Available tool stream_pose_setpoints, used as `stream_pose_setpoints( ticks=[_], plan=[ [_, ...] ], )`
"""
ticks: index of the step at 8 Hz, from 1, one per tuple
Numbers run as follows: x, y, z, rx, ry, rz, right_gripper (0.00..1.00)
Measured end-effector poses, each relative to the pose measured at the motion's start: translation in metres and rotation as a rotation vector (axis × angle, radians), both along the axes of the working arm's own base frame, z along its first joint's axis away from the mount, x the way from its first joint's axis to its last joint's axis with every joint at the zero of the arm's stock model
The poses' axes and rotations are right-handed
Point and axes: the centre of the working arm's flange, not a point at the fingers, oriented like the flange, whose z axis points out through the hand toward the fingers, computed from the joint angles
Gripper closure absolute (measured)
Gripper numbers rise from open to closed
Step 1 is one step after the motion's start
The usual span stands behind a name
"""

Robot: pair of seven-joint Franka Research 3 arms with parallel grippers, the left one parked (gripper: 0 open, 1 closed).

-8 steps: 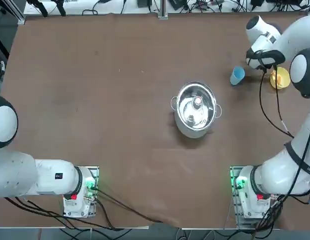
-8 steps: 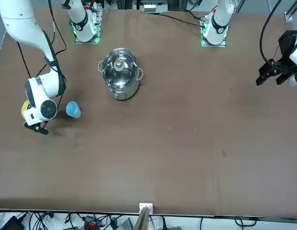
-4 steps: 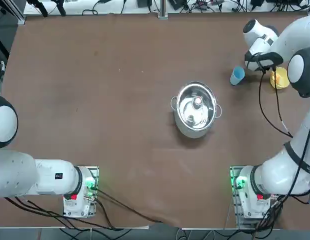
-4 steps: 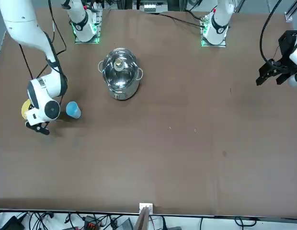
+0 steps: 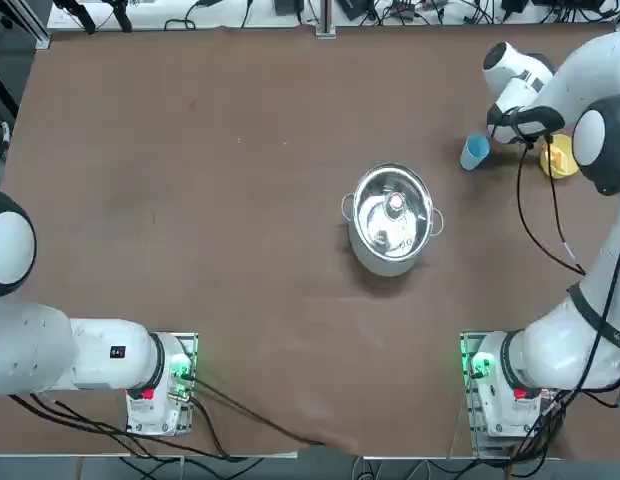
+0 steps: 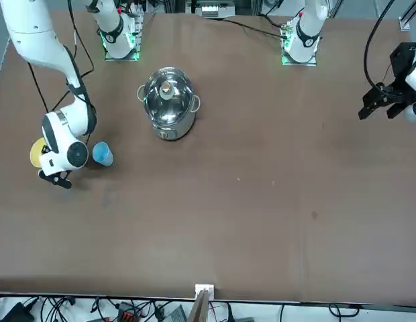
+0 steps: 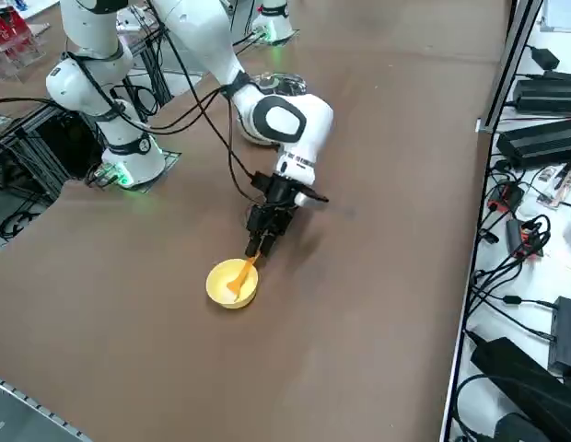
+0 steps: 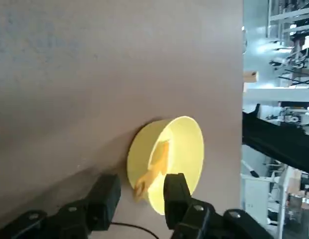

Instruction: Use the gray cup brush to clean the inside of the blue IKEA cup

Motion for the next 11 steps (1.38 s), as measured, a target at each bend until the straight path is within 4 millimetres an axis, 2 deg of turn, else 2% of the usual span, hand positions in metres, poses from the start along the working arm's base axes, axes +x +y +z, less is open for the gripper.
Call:
stream_pose_setpoints(
  ticks=[7, 10, 11],
  plan=[
    [-0.0024, -0.0019, -0.0055, -0.02, 0.018, 0.001, 0.53],
    [-0.0025, -0.0016, -0.0063, -0.02, 0.019, 0.002, 0.59],
    [-0.0026, -0.0016, -0.0069, -0.021, 0.02, 0.002, 0.66]
  ],
)
